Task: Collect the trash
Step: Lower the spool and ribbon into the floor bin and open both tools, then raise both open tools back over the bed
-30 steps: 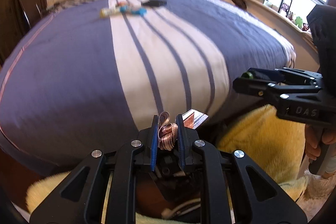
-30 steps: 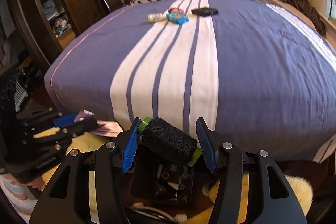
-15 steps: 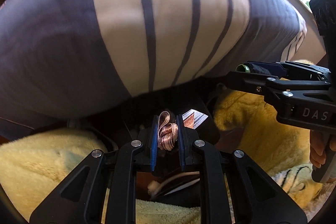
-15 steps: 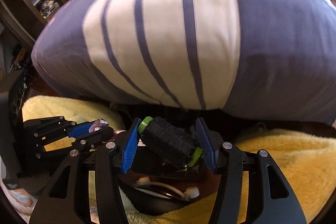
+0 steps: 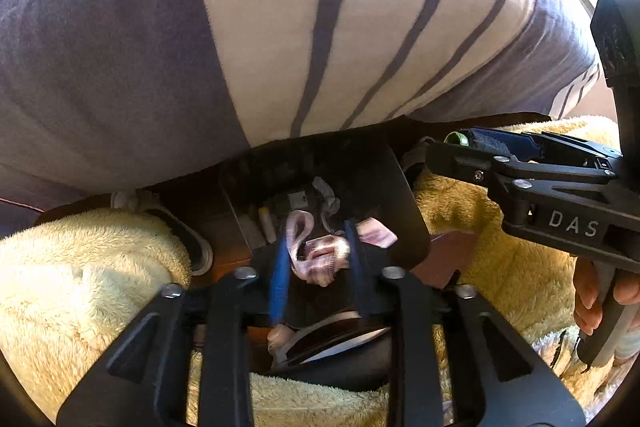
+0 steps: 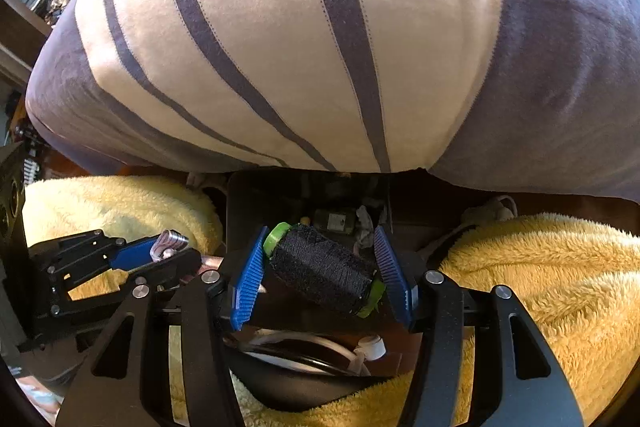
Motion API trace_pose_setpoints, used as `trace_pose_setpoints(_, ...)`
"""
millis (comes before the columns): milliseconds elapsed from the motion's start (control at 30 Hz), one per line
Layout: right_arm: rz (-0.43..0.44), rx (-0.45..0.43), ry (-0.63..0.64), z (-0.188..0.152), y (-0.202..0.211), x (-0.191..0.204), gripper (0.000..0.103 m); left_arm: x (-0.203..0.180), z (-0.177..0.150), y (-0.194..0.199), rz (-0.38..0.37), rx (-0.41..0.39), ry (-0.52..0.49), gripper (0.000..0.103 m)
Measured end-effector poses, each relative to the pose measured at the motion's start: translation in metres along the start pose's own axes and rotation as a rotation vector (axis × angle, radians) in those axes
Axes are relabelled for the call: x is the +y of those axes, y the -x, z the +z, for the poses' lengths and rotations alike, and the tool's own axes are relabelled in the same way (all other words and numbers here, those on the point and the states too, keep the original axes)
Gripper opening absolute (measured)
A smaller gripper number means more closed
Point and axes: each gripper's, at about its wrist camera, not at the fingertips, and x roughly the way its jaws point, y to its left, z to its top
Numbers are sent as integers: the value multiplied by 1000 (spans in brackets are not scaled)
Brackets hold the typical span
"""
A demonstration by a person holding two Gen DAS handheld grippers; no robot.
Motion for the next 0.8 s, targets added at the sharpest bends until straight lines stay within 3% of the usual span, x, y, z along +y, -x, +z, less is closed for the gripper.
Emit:
trace_pose_setpoints(67,-5,-10,0,3,2,-2,67,1,0,2,12,-7,9,48)
trace_pose_setpoints(233,-22,-47,-20,11,17,-11,72,4,2,9,44,-32,7,61)
trace_pose_setpoints(467,-59,-146,-52,22,52,-24,94,3,11,39,98,-109,-12,86)
trace_pose_setpoints(667,-77,-223,-47,40,89,-27,99,-2,29,83,125,-214,-46,95)
trace_pose_setpoints(800,-88,-296,-36,60,114,-29,99,-3,47,114,155,-299,-66,95)
